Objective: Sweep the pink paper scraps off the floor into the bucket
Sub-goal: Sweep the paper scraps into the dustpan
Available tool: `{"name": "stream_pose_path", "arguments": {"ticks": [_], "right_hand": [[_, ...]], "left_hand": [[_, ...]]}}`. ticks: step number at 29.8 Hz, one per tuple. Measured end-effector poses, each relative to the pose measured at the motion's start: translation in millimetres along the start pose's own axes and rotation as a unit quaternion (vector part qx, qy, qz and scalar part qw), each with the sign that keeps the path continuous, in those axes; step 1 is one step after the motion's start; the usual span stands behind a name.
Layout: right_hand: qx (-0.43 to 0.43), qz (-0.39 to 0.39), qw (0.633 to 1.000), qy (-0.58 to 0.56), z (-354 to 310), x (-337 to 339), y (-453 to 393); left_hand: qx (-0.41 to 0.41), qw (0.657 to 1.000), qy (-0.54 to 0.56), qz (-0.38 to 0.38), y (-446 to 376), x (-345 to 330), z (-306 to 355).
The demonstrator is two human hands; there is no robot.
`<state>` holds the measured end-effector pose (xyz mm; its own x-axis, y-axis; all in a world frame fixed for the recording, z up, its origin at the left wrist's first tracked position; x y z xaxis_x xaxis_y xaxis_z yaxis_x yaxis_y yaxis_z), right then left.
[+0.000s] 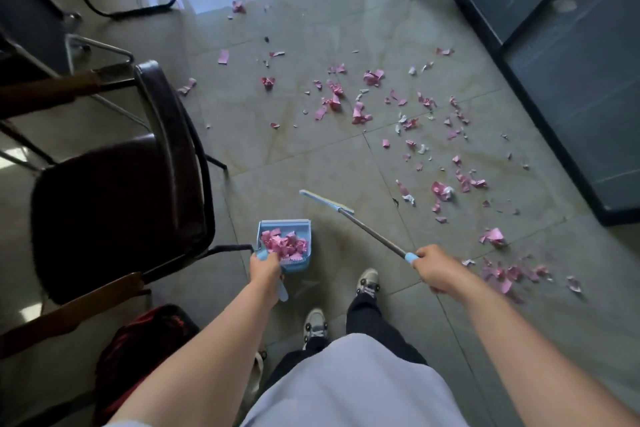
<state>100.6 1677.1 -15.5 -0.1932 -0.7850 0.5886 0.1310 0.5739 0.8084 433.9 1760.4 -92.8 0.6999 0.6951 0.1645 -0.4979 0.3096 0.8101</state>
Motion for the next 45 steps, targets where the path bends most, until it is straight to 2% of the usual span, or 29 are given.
{"name": "stream_pose_path", "arguments": {"ticks": [8,18,27,36,39,45], "right_hand": [[0.019,-0.005,0.992,-0.121,-19,67,-81],[0.083,-0.015,0.992,-0.096,-111,218,-164],[0.086,-0.008,0.991,-0.103,-224,289,-224],[0.032,0.005,0.985,-0.169,-343,373,-257],[0.023,-0.002,0.983,-0.183,-371,393,-264],[0.024,-0.003,0.978,-0.210,-427,439,-307]], "left_hand": [[-0.019,0.998,0.058,0.035,-7,-60,92],[-0.061,0.995,0.037,0.075,-39,-134,218],[-0.075,0.990,0.037,0.118,-119,-142,303],[-0.019,0.990,-0.002,0.141,-214,-131,403],[0.022,0.989,-0.007,0.147,-230,-126,416],[0.040,0.982,0.029,0.184,-248,-119,449]]}}
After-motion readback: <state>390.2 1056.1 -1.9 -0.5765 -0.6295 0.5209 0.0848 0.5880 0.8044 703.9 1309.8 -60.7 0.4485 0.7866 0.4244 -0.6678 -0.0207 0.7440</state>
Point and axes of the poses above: each hand's wrist, its own y-axis away from the middle knuckle, its own x-axis out of the back of the hand, z = x × y, the point moved 7 cm from there along -y, towards the middle knuckle, and after that the axes turned 14 degrees about y, right-handed, at the moved point
